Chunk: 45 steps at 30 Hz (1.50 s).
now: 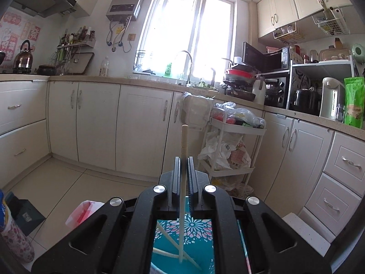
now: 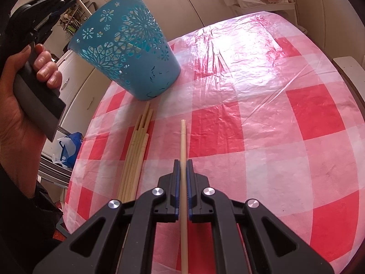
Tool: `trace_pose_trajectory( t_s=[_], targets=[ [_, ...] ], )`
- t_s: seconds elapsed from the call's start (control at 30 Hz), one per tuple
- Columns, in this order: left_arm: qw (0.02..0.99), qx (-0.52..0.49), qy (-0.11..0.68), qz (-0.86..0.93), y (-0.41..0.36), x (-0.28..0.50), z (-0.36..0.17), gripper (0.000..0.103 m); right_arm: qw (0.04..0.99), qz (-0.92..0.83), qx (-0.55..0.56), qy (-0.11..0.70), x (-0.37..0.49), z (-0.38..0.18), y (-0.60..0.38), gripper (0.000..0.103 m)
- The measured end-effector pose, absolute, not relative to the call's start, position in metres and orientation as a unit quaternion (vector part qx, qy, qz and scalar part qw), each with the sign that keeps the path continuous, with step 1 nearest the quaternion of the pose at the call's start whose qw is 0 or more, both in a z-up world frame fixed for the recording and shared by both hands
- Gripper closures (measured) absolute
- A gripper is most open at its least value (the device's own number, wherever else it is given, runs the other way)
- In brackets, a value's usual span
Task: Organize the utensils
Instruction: 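Carry the left gripper's chopstick over the blue bin and open to drop it, then carry the right gripper's chopstick over the blue bin and open to drop it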
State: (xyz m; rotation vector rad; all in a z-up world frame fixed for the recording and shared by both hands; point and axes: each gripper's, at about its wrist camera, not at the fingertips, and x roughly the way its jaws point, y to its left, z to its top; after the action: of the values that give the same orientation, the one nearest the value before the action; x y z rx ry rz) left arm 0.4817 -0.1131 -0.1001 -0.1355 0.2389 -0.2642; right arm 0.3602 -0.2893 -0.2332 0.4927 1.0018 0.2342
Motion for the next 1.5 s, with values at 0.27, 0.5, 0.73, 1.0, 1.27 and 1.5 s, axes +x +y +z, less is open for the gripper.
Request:
trace_pose_trajectory(
  t_s=[0.27, 0.5, 0.73, 1.0, 1.27, 1.5],
  targets=[
    [0.982, -0.085, 0.143, -0.092, -0.081, 0.441, -0.093, 0.053, 0.846, 0.115, 0.24, 0.462, 0.355, -0.226, -0.293, 0.097],
    [0.976, -0.159, 0.145, -0.04, -0.028, 0.382, -0.088, 0.032, 0.846, 0.121, 0.266, 0.445, 0.351, -0.221, -0.299, 0.097],
    [0.974, -0.165, 0.155, -0.028, -0.015, 0.382, -0.084, 0.028, 0.857, 0.143, 0.31, 0.385, 0.344, -0.2, -0.309, 0.097],
    [0.97, -0.18, 0.152, -0.053, -0.014, 0.382, -0.073, 0.025, 0.893, 0.163, 0.315, 0.277, 0.334, -0.138, -0.309, 0.097],
    [0.963, -0.215, 0.153, -0.051, 0.004, 0.384, -0.07, 0.025, 0.925, 0.168, 0.287, 0.184, 0.372, -0.06, -0.296, 0.097],
    [0.959, -0.237, 0.149, -0.046, 0.019, 0.384, -0.07, 0.025, 0.953, 0.15, 0.232, 0.128, 0.449, -0.014, -0.262, 0.097]
  ],
)
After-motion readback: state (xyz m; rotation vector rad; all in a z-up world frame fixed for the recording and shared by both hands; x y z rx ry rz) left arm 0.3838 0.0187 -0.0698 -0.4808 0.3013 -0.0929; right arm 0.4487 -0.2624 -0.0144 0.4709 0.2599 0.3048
